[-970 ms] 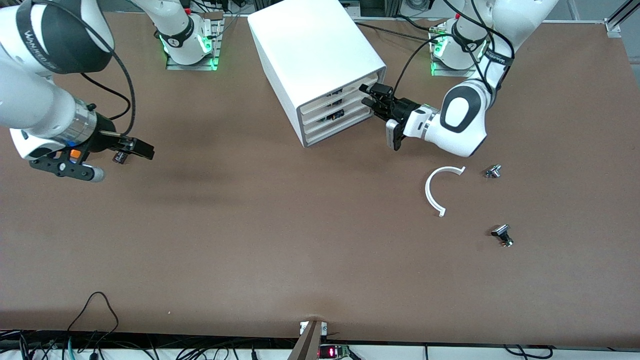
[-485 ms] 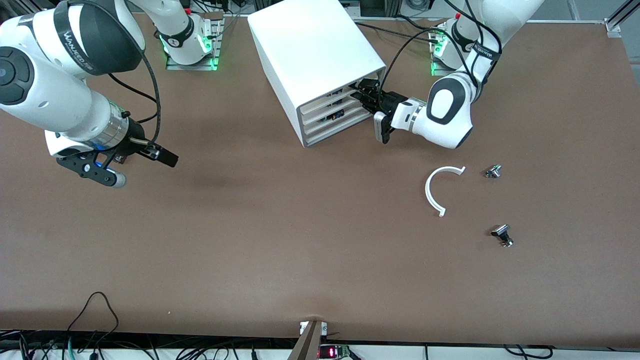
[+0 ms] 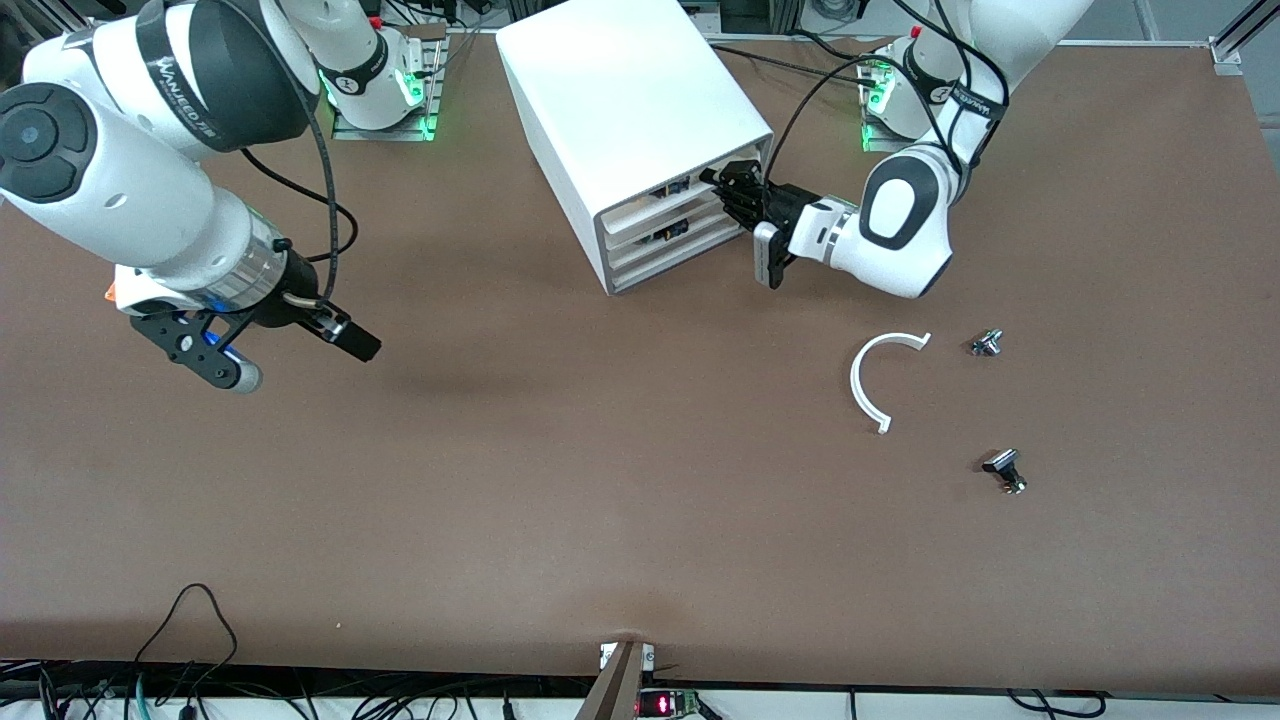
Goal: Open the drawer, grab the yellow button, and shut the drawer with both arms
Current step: 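Grasp the drawer handle with the left gripper and pull the drawer open, then reach the right gripper into the drawer while the left gripper withdraws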
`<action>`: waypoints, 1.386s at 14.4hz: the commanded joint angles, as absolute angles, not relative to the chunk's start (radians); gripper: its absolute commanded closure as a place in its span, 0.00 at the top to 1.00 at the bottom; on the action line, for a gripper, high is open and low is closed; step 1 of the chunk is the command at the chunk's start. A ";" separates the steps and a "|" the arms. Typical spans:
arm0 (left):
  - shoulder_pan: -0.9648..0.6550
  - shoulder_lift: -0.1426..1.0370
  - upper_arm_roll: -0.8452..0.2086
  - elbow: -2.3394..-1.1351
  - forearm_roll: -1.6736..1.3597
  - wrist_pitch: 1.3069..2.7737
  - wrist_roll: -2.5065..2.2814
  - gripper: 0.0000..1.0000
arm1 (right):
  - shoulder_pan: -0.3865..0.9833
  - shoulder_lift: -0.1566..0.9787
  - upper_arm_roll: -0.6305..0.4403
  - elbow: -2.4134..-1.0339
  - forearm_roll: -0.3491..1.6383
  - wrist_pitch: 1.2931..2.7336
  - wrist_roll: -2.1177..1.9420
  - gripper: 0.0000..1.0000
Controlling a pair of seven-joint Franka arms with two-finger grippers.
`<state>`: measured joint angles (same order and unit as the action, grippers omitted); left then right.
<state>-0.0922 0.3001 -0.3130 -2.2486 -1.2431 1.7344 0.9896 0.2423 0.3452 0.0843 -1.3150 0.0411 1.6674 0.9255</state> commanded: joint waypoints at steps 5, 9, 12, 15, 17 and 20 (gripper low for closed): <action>0.035 0.435 -0.310 -2.059 -1.094 1.756 1.002 0.00 | 0.281 0.411 0.081 -1.229 0.109 1.726 1.098 1.00; 0.081 0.541 -0.310 -1.915 -0.988 1.755 0.986 0.00 | 0.356 0.489 0.081 -1.119 0.107 1.727 1.259 1.00; 0.097 0.581 -0.308 -1.850 -0.962 1.753 0.982 0.00 | 0.422 0.531 0.080 -1.083 0.103 1.769 1.406 1.00; 0.097 0.583 -0.305 -1.847 -0.960 1.753 0.980 0.08 | 0.477 0.548 0.080 -1.085 0.101 1.804 1.457 1.00; 0.101 0.563 -0.302 -1.850 -0.948 1.753 0.979 1.00 | 0.512 0.563 0.081 -1.085 0.103 1.864 1.523 1.00; 0.115 0.511 -0.304 -1.815 -0.861 1.735 0.864 1.00 | 0.590 0.591 0.080 -1.083 0.104 1.951 1.642 1.00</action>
